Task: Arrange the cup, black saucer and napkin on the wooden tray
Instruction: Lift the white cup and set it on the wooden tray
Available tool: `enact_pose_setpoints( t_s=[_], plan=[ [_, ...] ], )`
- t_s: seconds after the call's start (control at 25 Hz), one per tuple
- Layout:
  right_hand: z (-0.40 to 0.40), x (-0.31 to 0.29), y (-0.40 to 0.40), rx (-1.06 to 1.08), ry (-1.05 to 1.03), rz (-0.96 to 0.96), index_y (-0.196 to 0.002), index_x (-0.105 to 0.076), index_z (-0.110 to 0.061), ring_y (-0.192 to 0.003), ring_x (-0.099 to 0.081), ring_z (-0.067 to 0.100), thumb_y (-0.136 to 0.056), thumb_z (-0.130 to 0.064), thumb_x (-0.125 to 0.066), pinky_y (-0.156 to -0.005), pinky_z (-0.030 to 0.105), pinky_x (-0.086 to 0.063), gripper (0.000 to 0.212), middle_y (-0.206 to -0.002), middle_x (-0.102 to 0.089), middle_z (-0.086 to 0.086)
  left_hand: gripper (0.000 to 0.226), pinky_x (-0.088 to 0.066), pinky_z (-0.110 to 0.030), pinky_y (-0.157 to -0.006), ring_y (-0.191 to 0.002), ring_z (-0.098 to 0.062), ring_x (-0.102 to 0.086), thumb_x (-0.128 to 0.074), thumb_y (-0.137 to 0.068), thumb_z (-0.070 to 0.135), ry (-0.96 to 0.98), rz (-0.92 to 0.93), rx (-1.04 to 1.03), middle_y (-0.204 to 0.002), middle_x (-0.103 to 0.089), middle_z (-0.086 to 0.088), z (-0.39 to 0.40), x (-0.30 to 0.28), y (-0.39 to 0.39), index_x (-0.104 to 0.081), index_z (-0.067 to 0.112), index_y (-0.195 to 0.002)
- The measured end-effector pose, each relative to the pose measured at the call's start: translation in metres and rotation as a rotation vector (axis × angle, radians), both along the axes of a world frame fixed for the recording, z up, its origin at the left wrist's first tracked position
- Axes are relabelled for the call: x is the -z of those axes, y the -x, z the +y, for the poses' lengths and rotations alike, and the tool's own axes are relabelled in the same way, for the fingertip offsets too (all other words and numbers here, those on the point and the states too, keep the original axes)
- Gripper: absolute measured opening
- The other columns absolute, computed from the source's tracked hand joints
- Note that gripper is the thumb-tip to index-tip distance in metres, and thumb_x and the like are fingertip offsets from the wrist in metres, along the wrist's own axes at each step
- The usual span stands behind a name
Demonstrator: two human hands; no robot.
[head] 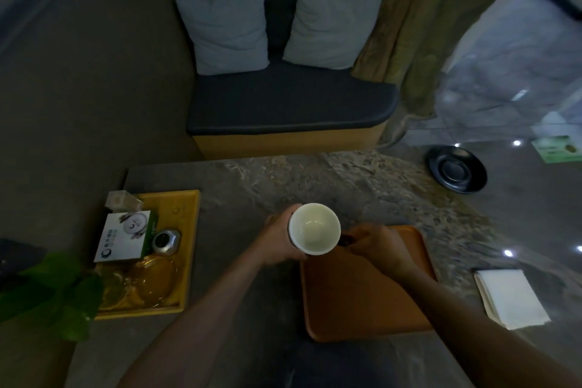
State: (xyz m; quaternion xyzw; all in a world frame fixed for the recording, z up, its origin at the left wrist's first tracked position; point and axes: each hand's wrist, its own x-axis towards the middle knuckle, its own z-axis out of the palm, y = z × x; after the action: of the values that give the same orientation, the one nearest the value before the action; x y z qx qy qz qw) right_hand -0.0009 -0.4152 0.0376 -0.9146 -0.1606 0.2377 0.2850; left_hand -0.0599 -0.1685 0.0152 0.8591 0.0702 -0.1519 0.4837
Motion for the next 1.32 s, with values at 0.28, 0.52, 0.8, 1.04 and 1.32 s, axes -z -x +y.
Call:
enact_pose_setpoints(
  t_s=[0.28,0.52,0.8,1.04,1.32],
  plan=[
    [-0.017,0.033,0.03,0.043,0.021,0.059,-0.073,-0.067,-0.036,-0.063,-0.061,0.002,-0.075,-0.021,-0.078,-0.055,0.027,-0.049,0.019,-0.07,-0.067,-0.015,0.11,-0.034,-0.056,-0.114,-0.143,-0.024,-0.033,-0.092,-0.058,0.025,-0.004,0.087,0.042,-0.152,-0.04,-0.003,-0.018,0.01,0.008,-0.03,0.031,-0.149],
    [-0.012,0.057,0.055,0.067,-0.002,0.097,-0.086,-0.068,-0.031,-0.085,-0.063,0.012,-0.074,-0.03,-0.077,-0.076,0.041,-0.052,0.015,-0.087,-0.072,-0.012,0.107,-0.028,-0.057,-0.116,-0.146,-0.03,-0.026,-0.088,-0.064,0.024,-0.119,0.14,0.169,-0.156,-0.035,-0.005,-0.01,0.021,0.006,-0.026,0.029,-0.152],
    [-0.004,0.068,0.075,0.112,-0.013,0.047,-0.079,-0.061,-0.036,-0.09,-0.052,0.015,-0.073,-0.039,-0.077,-0.082,0.043,-0.045,0.017,-0.083,-0.063,-0.017,0.105,-0.028,-0.058,-0.116,-0.147,-0.028,-0.024,-0.085,-0.067,0.038,-0.181,0.2,0.31,-0.159,-0.031,0.004,-0.007,0.025,-0.013,-0.022,0.038,-0.151],
    [0.003,0.072,0.085,0.114,0.007,-0.048,-0.082,-0.06,-0.037,-0.088,-0.047,0.01,-0.074,-0.047,-0.075,-0.078,0.037,-0.03,0.02,-0.083,-0.063,-0.016,0.102,-0.029,-0.055,-0.115,-0.145,-0.027,-0.022,-0.083,-0.073,0.027,-0.221,0.222,0.391,-0.16,-0.028,0.005,-0.007,0.031,-0.024,-0.019,0.043,-0.151],
    [0.009,0.074,0.091,0.12,-0.02,-0.045,-0.09,-0.058,-0.042,-0.09,-0.045,0.005,-0.078,-0.047,-0.071,-0.08,0.036,-0.029,0.019,-0.089,-0.059,-0.02,0.1,-0.026,-0.055,-0.117,-0.148,-0.028,-0.016,-0.072,-0.082,0.006,-0.27,0.268,0.448,-0.162,-0.021,0.005,-0.011,0.031,-0.035,-0.014,0.047,-0.152]
  ],
)
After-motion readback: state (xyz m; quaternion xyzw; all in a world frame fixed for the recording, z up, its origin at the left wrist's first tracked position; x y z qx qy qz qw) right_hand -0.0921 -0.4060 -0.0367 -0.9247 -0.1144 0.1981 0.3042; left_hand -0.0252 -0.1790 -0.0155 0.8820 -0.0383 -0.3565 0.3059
